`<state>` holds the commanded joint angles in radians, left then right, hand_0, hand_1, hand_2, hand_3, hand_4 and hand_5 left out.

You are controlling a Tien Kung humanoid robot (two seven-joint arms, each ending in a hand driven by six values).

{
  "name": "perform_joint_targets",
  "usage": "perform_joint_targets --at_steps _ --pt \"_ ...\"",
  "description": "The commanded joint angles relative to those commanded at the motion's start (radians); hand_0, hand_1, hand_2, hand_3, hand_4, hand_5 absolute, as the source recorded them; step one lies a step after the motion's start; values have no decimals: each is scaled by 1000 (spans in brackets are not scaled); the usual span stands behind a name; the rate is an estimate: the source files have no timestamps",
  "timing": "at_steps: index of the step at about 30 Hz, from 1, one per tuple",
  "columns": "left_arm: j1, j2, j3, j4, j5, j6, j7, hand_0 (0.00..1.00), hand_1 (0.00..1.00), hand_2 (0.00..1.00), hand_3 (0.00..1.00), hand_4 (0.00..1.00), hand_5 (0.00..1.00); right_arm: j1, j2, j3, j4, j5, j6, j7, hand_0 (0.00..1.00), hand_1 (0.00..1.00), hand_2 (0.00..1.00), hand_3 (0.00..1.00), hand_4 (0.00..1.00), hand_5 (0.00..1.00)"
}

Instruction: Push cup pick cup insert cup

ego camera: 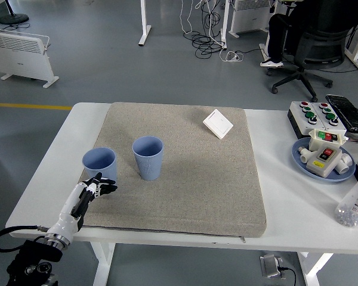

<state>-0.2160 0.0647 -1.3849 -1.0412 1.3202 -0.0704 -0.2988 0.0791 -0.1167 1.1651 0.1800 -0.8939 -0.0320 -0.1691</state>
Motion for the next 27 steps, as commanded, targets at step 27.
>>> perform_joint_targets --at_steps 27 --pt "-149 66 86 148 7 0 3 752 640 571 550 605 998 -13 3 -21 0 19 0 1 752 624 622 558 74 446"
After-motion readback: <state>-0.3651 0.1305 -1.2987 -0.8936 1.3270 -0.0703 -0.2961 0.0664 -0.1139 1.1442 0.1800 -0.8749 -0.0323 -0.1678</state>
